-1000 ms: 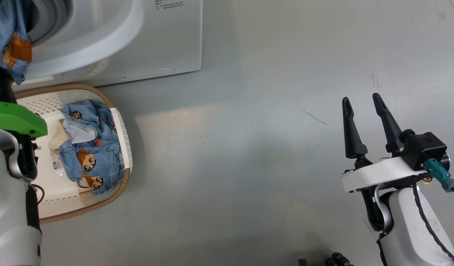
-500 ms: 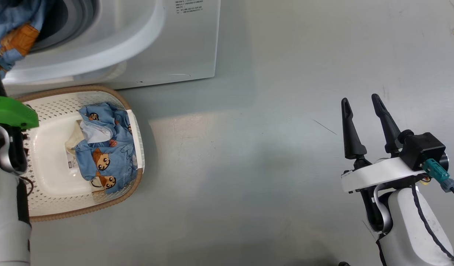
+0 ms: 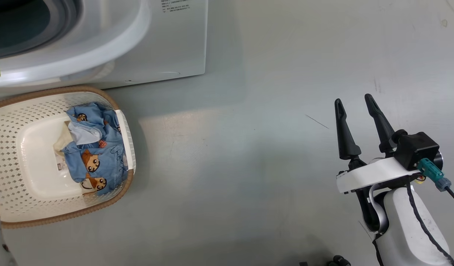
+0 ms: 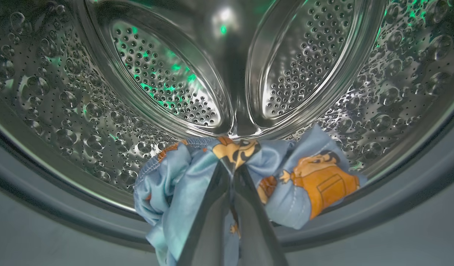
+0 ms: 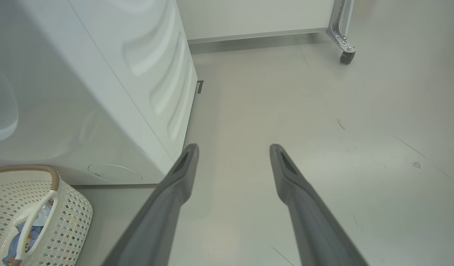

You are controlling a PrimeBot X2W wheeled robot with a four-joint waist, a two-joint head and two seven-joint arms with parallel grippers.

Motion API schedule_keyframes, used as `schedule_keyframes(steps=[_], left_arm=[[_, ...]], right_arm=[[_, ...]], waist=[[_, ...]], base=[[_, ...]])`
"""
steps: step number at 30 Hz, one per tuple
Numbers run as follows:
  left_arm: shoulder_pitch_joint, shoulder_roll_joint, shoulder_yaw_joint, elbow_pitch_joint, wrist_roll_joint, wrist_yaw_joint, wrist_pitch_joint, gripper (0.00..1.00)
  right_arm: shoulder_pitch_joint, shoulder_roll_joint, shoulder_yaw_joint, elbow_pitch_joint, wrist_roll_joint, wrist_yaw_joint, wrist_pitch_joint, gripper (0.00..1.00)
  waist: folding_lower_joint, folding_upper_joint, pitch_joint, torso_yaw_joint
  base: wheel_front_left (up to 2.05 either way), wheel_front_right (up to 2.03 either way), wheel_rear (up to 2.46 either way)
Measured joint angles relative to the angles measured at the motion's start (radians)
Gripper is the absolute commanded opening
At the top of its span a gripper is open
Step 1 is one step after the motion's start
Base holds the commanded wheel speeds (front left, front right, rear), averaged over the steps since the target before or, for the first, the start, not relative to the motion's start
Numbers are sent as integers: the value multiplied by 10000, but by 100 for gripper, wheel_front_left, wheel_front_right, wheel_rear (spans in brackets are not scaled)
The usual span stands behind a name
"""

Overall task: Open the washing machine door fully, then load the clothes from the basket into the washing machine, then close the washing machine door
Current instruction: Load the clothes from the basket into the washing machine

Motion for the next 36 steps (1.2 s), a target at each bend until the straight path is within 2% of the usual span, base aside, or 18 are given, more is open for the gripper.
schedule_keyframes(steps=[8, 20, 25, 31, 36], left_arm=[[-952, 173, -92, 10, -94, -2, 491, 0], [-2137, 917, -337, 100, -207, -12, 1285, 0], [-2568, 980, -614, 134, -380, -13, 1390, 0], [-2917, 1066, -1195, -249, -476, -13, 437, 0], [-3610, 1569, -1411, -669, -485, -13, -368, 0]], right_arm=[[-55, 2, 6, -29, 127, 0, 0, 100], [-103, 8, 15, -178, 188, 0, 0, 100], [-293, 21, 61, -253, 188, 0, 0, 100], [-356, 35, 127, -255, 188, 0, 0, 100], [-493, 63, 244, -259, 186, 0, 0, 100]], waist=[[0, 0, 371, -223], [0, 0, 1129, -423], [0, 0, 1477, -449], [0, 0, 1706, -471], [0, 0, 1838, -529]], base=[[0, 0, 0], [0, 0, 0], [0, 0, 0], [0, 0, 0], [0, 0, 0]])
